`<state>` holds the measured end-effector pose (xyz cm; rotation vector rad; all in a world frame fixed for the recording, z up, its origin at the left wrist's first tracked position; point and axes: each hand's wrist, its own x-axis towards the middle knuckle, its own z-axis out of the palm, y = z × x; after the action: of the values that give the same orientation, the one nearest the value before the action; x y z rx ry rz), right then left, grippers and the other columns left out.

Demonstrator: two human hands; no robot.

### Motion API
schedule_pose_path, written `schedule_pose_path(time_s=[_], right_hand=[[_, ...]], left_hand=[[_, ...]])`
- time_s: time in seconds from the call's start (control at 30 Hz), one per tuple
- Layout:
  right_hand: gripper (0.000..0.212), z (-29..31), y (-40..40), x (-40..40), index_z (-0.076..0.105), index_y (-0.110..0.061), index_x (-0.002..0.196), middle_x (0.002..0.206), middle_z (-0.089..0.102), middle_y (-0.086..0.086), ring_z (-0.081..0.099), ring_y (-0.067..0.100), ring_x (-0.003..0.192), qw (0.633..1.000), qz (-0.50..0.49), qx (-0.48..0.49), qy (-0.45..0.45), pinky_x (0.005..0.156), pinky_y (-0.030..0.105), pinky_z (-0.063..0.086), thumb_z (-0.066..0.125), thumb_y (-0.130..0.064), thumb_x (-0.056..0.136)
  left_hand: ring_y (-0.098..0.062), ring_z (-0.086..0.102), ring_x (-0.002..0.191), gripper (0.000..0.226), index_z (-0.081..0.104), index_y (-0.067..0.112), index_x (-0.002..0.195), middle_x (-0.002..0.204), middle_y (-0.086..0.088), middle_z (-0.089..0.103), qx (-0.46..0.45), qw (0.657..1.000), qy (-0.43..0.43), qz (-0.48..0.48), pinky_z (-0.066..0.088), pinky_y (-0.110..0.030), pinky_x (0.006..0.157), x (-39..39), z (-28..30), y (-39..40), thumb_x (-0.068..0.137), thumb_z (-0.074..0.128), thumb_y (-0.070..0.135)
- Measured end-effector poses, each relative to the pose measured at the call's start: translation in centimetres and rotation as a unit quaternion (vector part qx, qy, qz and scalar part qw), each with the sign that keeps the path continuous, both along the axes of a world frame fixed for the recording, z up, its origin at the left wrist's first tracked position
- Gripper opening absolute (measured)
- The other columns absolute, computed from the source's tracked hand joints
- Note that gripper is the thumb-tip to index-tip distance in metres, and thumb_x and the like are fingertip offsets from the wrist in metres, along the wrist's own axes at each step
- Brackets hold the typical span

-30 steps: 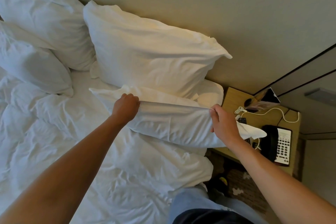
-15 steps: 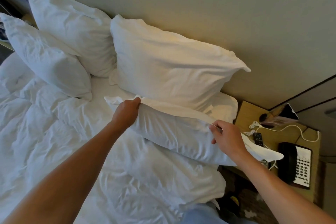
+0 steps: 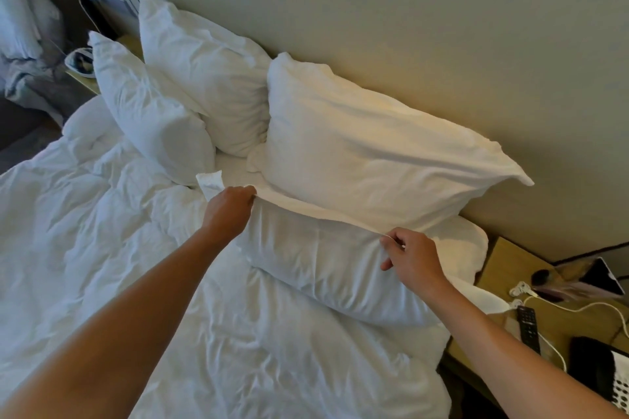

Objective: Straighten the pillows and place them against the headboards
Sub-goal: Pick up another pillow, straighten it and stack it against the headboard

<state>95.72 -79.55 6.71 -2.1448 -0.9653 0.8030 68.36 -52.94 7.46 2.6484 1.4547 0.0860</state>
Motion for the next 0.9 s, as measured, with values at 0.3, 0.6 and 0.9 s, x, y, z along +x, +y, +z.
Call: schedule_pose_path(time_s=[0.3, 0.6, 0.9], right_hand=[[0.032, -0.7, 3.0, -0.7, 0.064, -0.021, 0.075, 0.062, 0.073, -0.005, 0.074, 0.001, 0.055, 1.0, -0.007, 0.007, 0.01, 0.069, 0.039, 0.057, 0.06, -0.028, 0.105], [0.031, -0.2, 10.0, -0.5, 0.07, -0.018, 0.077, 0.063, 0.076, -0.005, 0.072, -0.003, 0.061, 0.999, -0.018, 0.027, 0.019, 0.065, 0.029, 0.051, 0.06, -0.027, 0.105], [0.032, -2.3, 12.6, 0.3, 0.06, -0.025, 0.076, 0.056, 0.069, -0.007, 0.067, 0.006, 0.06, 0.995, 0.023, 0.009, -0.1, 0.068, 0.037, 0.059, 0.053, -0.029, 0.107]], left_hand=[[-0.028, 0.065, 0.073, 0.027, 0.067, 0.013, 0.089, 0.079, -0.006, 0.068, -0.007, 1.0, -0.024, -0.002, 0.053, -0.037, 0.064, 0.6, 0.1, 4.5, 0.103, 0.045, 0.019], [-0.036, 0.041, 0.139, 0.025, 0.067, 0.015, 0.119, 0.139, -0.015, 0.055, 0.015, 0.997, -0.025, 0.065, 0.05, -0.053, 0.093, 4.1, 0.3, 11.6, 0.103, 0.048, 0.017], [-0.04, 0.033, 0.147, 0.098, 0.0, 0.019, 0.163, 0.166, -0.021, 0.02, -0.368, 0.816, -0.259, 0.363, 0.033, -0.045, 0.118, 7.0, -12.2, -5.6, 0.094, 0.06, 0.055]])
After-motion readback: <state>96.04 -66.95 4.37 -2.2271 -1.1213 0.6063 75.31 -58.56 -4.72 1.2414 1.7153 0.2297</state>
